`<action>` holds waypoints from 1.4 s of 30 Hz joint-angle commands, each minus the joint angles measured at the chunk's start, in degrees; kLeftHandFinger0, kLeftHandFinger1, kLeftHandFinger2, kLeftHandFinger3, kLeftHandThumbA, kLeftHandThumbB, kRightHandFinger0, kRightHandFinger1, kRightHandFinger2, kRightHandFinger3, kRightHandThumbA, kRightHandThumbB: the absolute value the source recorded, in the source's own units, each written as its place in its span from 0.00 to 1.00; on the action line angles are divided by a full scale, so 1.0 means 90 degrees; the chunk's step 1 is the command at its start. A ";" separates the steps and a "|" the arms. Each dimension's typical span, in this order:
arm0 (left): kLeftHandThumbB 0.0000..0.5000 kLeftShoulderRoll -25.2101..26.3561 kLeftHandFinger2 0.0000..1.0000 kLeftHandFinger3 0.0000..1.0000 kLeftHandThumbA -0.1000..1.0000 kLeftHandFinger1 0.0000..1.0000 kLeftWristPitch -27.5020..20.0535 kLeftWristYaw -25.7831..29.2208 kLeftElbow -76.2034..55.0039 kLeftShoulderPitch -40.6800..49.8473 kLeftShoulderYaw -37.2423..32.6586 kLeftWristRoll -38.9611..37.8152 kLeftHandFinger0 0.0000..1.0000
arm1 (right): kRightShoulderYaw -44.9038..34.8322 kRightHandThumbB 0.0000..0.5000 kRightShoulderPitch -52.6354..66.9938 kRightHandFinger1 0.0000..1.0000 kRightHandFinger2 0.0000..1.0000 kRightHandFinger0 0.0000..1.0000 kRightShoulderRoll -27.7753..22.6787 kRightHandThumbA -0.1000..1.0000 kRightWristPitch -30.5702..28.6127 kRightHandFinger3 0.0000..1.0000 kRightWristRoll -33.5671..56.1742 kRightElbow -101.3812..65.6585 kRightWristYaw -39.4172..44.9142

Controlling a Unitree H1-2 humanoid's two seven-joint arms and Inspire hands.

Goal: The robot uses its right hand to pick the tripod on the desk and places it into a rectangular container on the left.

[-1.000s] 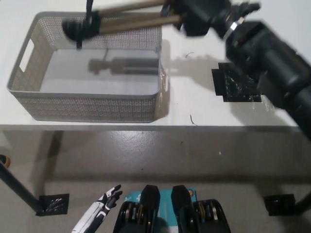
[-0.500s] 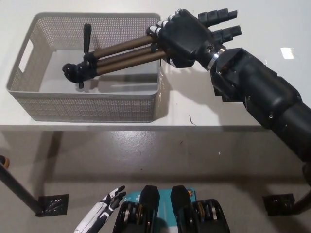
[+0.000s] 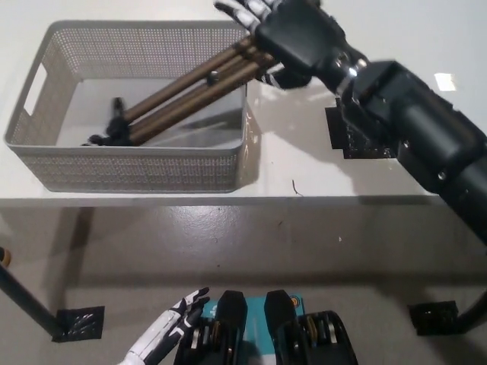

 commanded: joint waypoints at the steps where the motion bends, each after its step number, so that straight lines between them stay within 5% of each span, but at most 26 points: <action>1: 1.00 0.0016 1.00 1.00 1.00 1.00 -0.0055 -0.0086 -0.0020 -0.0092 -0.0079 0.0084 1.00 | -0.0284 0.97 -0.0728 1.00 1.00 1.00 0.0376 1.00 0.0119 1.00 0.0051 -0.0571 0.0123; 12: 1.00 0.0035 1.00 1.00 1.00 1.00 -0.0088 -0.0228 -0.0045 -0.0089 -0.0189 0.0074 1.00 | -0.1208 1.00 -0.0181 1.00 1.00 1.00 0.0038 1.00 0.0060 1.00 0.0412 -0.0966 -0.0118; 19: 1.00 -0.0023 1.00 1.00 1.00 1.00 -0.0004 -0.0103 -0.0058 -0.0025 -0.0178 0.0174 1.00 | -0.3432 0.91 0.0827 1.00 1.00 1.00 -0.0425 1.00 0.0704 1.00 0.3217 -0.3611 0.1200; 25: 1.00 0.0027 1.00 1.00 1.00 1.00 -0.0055 -0.0082 -0.0008 -0.0039 -0.0088 0.0118 1.00 | -0.4625 0.85 0.2630 1.00 1.00 1.00 -0.0771 1.00 0.1172 1.00 0.4774 -0.6628 0.1085; 28: 1.00 0.0059 1.00 1.00 1.00 1.00 -0.0049 -0.0090 0.0037 -0.0100 -0.0081 0.0138 1.00 | -0.4543 0.90 0.4303 1.00 1.00 1.00 -0.0923 1.00 0.1056 1.00 0.4598 -0.8336 0.0923; 31: 1.00 0.0027 1.00 1.00 1.00 1.00 -0.0104 -0.0078 0.0172 -0.0225 -0.0071 0.0124 1.00 | -0.4295 0.74 0.5527 1.00 1.00 1.00 -0.0941 1.00 0.0361 1.00 0.4393 -0.9061 0.0550; 33: 1.00 -0.0043 1.00 1.00 1.00 1.00 -0.0156 -0.0054 0.0255 -0.0255 -0.0072 0.0102 1.00 | -0.3922 0.91 0.6598 1.00 1.00 1.00 -0.0592 1.00 0.0165 1.00 0.4588 -0.9389 0.0258; 35: 1.00 -0.0049 1.00 1.00 1.00 1.00 -0.0181 -0.0021 0.0265 -0.0301 -0.0052 0.0108 1.00 | -0.3410 0.76 0.7658 1.00 1.00 1.00 -0.0273 1.00 -0.0889 1.00 0.4203 -0.8948 -0.0229; 37: 1.00 -0.0057 1.00 1.00 1.00 1.00 -0.0096 -0.0013 0.0185 -0.0369 0.0004 0.0057 1.00 | -0.3001 0.71 0.8626 1.00 1.00 1.00 -0.0088 0.98 -0.1575 1.00 0.3734 -0.7998 -0.0623; 38: 1.00 -0.0057 1.00 1.00 1.00 1.00 -0.0084 -0.0005 0.0156 -0.0356 0.0026 0.0043 1.00 | -0.2916 0.77 0.8842 1.00 1.00 1.00 0.0001 1.00 -0.1648 1.00 0.3767 -0.7684 -0.0693; 42: 1.00 -0.0078 1.00 1.00 1.00 1.00 -0.0140 0.0091 0.0101 -0.0288 0.0212 -0.0106 1.00 | -0.2492 0.67 0.9324 1.00 1.00 1.00 0.0205 1.00 -0.1648 1.00 0.3488 -0.5975 -0.1392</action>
